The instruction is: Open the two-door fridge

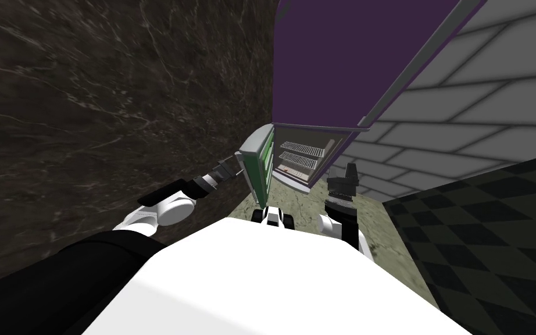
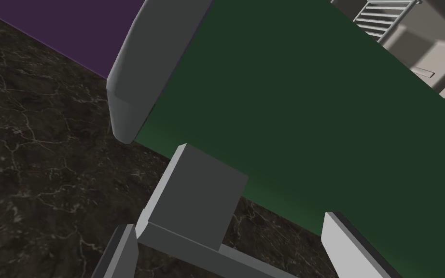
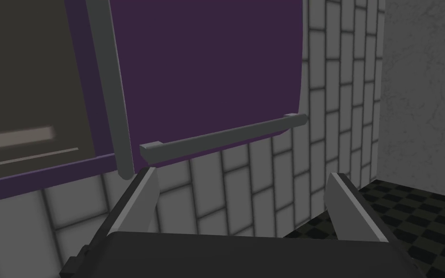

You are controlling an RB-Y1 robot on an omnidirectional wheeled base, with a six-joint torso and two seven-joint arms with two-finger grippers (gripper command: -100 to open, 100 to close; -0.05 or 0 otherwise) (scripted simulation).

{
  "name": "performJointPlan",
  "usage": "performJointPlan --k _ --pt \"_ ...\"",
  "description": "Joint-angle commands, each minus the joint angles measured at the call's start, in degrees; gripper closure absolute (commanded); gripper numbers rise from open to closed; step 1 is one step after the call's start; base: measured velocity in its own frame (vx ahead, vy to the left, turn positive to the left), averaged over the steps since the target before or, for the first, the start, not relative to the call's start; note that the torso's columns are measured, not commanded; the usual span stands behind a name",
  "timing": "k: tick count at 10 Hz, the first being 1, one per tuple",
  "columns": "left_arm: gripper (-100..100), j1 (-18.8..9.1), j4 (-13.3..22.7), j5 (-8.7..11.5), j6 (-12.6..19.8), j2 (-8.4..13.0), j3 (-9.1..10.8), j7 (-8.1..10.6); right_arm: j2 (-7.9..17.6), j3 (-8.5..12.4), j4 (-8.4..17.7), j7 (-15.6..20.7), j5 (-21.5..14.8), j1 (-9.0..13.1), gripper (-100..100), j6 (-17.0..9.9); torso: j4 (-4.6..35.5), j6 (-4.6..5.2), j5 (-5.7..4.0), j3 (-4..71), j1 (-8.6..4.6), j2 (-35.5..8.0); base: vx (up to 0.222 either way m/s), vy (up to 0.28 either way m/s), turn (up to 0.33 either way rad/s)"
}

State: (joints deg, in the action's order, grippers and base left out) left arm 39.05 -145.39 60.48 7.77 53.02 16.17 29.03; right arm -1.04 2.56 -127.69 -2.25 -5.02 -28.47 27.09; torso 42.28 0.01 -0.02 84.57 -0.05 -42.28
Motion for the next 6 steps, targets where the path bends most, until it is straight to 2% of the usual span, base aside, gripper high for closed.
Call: performJointPlan --k 1,6 --pt "-100 1.1 -0.8 3.4 -0.3 3.2 4.06 1.46 0.0 0.0 0.0 0.0 0.0 0.0 0 0.0 0.0 -0.03 0.02 0.0 0.08 0.0 0.017 -0.024 0.132" --pt "-100 2.9 -2.2 9.0 -0.7 8.6 10.84 3.90 0.0 0.0 0.0 0.0 0.0 0.0 0 0.0 0.0 -0.01 0.02 0.0 0.08 0.0 0.011 -0.019 0.087"
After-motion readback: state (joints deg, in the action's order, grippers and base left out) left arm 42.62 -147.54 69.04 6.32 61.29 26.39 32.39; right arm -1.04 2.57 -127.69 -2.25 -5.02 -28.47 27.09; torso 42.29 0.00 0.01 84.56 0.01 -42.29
